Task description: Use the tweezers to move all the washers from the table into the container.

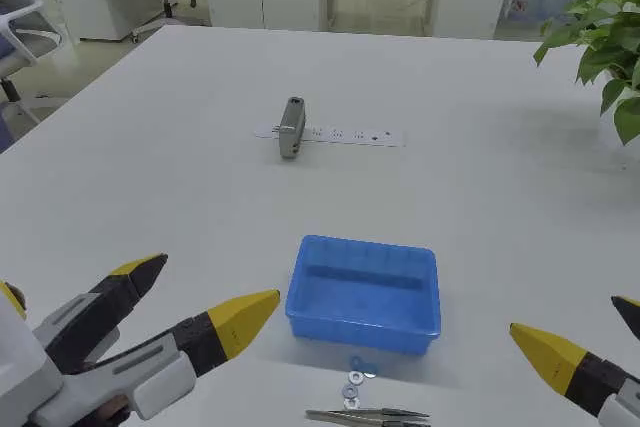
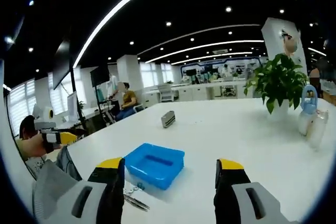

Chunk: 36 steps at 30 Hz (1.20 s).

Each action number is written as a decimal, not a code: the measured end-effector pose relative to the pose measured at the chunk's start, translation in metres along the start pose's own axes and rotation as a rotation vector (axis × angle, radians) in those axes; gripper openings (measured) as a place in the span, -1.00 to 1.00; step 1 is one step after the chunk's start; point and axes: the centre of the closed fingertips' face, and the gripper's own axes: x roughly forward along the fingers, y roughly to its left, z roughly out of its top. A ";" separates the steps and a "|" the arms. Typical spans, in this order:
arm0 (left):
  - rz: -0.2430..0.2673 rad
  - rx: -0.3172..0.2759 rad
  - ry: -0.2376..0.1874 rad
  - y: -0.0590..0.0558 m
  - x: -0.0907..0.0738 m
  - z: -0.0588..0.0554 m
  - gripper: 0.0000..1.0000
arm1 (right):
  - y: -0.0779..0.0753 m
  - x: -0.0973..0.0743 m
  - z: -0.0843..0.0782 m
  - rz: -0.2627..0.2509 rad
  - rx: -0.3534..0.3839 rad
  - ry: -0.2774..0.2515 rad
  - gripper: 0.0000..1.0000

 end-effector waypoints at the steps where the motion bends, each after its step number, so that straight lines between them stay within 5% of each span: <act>1: 0.000 -0.005 -0.003 0.000 0.000 0.000 0.68 | 0.001 0.000 0.000 0.001 -0.004 0.001 0.35; 13: 0.003 -0.032 -0.017 0.001 0.001 0.002 0.68 | -0.004 -0.001 -0.004 0.000 -0.075 0.057 0.37; 36: -0.005 -0.009 -0.007 -0.005 -0.003 0.004 0.64 | 0.004 0.009 -0.010 0.033 -0.070 0.078 0.35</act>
